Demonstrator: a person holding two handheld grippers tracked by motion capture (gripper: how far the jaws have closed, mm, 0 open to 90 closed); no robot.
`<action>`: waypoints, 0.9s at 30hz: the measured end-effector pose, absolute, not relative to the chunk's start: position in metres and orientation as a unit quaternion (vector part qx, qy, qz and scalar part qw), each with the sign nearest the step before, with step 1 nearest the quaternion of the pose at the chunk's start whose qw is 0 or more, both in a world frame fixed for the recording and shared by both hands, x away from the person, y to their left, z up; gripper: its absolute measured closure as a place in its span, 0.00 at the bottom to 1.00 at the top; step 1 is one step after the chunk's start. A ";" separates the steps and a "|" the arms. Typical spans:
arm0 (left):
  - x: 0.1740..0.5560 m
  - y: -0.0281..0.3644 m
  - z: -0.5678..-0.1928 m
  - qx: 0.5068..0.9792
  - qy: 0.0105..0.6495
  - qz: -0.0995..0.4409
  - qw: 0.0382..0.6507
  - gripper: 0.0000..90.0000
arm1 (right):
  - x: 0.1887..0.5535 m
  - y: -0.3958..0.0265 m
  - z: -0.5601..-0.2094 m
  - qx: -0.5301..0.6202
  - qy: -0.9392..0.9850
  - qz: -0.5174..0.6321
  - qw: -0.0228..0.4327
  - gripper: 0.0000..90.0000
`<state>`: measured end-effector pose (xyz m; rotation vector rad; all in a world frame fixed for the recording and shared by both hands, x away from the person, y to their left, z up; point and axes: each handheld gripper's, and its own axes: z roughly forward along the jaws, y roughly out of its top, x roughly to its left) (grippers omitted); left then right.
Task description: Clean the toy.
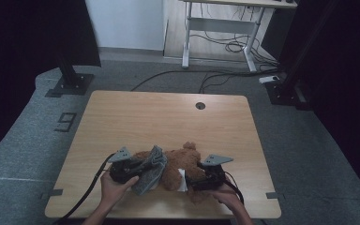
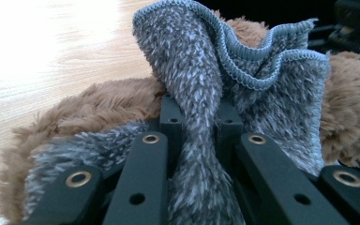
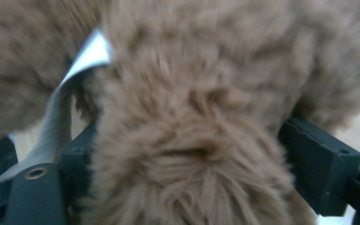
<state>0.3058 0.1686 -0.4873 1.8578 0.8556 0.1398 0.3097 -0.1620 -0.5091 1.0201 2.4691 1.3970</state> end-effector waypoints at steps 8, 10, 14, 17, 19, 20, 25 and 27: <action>0.316 0.168 -0.492 0.762 0.366 0.060 0.530 0.87 | 0.315 -0.142 -0.526 0.357 0.828 0.421 0.096 0.40; 0.325 0.163 -0.490 0.766 0.365 0.068 0.525 0.87 | 0.320 -0.140 -0.528 0.364 0.822 0.425 0.111 0.44; 0.338 0.154 -0.489 0.770 0.365 0.088 0.515 0.87 | 0.330 -0.137 -0.531 0.374 0.812 0.425 0.145 0.48; 0.354 0.147 -0.491 0.766 0.369 0.092 0.519 0.87 | 0.341 -0.141 -0.534 0.386 0.797 0.432 0.170 0.50; 0.363 0.142 -0.491 0.766 0.369 0.095 0.518 0.87 | 0.346 -0.143 -0.535 0.393 0.790 0.436 0.178 0.50; 0.367 0.140 -0.491 0.765 0.370 0.094 0.518 0.87 | 0.350 -0.145 -0.536 0.397 0.785 0.437 0.188 0.51; 0.377 0.141 -0.479 0.762 0.382 0.069 0.519 0.87 | 0.354 -0.149 -0.537 0.391 0.780 0.443 0.206 0.51; 0.376 0.144 -0.470 0.758 0.383 0.066 0.523 0.86 | 0.349 -0.148 -0.537 0.378 0.784 0.444 0.212 0.51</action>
